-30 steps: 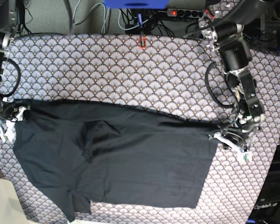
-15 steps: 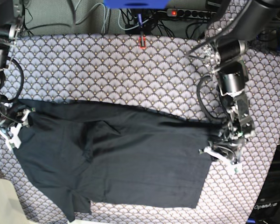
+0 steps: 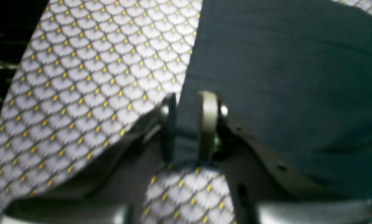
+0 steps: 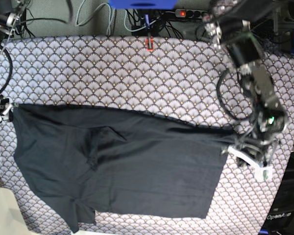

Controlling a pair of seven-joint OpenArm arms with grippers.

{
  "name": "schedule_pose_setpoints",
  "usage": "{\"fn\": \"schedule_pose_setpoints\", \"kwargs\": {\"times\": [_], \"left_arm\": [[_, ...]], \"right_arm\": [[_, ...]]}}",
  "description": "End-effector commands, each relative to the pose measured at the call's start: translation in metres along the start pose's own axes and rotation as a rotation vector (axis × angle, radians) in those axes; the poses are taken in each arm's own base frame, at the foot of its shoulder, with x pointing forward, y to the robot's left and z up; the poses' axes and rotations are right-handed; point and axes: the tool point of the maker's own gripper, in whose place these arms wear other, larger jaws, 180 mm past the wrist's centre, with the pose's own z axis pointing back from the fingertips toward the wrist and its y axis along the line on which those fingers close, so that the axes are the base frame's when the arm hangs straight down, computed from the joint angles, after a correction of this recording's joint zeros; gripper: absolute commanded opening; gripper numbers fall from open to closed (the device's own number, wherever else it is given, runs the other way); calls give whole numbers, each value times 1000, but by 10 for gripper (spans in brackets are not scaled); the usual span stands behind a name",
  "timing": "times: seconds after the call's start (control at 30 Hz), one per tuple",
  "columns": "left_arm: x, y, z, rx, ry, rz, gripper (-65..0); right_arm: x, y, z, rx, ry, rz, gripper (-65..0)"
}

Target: Fold the T-shirt properly

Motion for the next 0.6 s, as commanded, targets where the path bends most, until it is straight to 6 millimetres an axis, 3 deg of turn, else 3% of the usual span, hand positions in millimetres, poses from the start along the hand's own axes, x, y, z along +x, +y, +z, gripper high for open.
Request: {"fn": "schedule_pose_setpoints", "kwargs": {"times": [0.0, 0.13, 0.37, 0.43, 0.57], "left_arm": [[12, 4, 7, 4, -47, -2, -525], [-18, 6, 9, -2, -4, 12, -524], [-64, 2, -9, -23, 79, 56, -524], [-78, 1, -16, -32, 102, 74, -524], [-85, 1, -19, -29, 107, 93, -524]], "right_arm": [[16, -13, 9, -27, -51, 13, -344], [16, -9, 7, -19, -66, 10, -297], [17, -4, 5, -8, -104, -26, -292], [9, -1, -2, 10, -91, -53, -292], [-12, 2, -18, 43, -63, -121, -292]]}}
